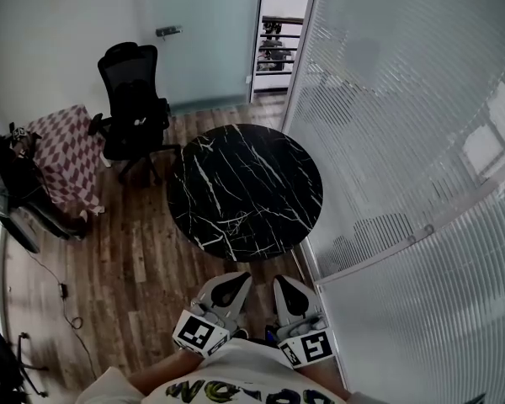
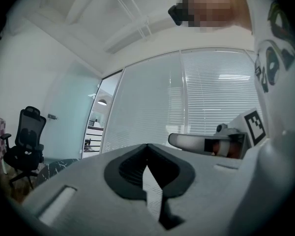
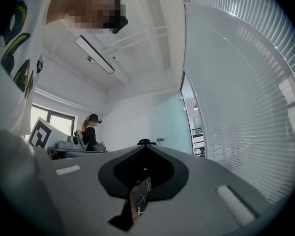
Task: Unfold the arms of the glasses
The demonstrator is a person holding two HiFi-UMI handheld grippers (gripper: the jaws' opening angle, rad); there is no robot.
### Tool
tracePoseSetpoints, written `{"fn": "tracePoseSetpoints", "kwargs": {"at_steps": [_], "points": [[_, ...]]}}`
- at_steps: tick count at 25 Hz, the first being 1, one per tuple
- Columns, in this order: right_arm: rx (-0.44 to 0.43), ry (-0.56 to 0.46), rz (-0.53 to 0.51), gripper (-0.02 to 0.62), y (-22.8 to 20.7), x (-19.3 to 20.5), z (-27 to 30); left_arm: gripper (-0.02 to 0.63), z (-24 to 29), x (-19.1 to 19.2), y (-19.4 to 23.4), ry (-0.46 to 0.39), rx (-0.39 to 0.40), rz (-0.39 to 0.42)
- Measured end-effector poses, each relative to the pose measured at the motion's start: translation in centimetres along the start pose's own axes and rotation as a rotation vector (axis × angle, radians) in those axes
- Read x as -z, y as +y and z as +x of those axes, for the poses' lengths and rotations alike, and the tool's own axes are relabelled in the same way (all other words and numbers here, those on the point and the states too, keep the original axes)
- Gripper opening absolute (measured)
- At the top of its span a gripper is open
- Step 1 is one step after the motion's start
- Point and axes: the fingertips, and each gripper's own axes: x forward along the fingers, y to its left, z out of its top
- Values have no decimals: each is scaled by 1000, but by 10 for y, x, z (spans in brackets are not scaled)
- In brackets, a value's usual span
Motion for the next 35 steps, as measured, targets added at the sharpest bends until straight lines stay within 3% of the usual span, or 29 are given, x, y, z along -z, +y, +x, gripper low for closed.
{"fn": "tracePoseSetpoints", "kwargs": {"at_steps": [25,35], "points": [[40,-8,-52,2,-39,-1,232,2,90,-56,206,-47,52,33],[64,8,-53,2,-56,12,286,2,116,-47,259,-20,62,8]]}}
